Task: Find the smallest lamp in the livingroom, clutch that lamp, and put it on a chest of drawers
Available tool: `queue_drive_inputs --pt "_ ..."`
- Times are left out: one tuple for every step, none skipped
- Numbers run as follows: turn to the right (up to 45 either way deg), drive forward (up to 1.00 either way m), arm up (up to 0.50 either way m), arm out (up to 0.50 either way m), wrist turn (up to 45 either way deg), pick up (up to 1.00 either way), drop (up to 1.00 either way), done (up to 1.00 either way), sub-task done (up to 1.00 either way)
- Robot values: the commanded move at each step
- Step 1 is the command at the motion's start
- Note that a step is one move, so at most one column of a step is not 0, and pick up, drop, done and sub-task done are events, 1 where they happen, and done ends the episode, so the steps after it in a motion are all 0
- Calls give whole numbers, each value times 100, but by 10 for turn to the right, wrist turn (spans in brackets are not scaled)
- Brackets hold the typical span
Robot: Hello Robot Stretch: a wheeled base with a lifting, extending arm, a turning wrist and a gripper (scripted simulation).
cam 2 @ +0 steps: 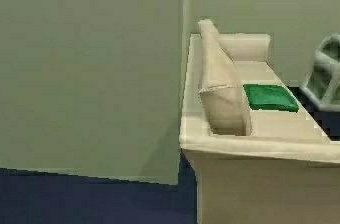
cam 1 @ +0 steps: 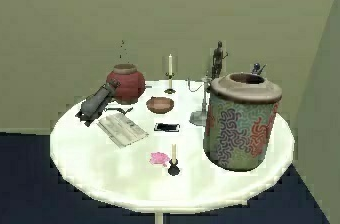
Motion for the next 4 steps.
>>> queue_drive_inputs --pt "0 15 0 0 0 0 0 0 0" --pt "-450 0 0 0 0 0 0 0 0" --pt "-450 0 0 0 0 0 0 0 0" --pt "-450 0 0 0 0 0 0 0 0"
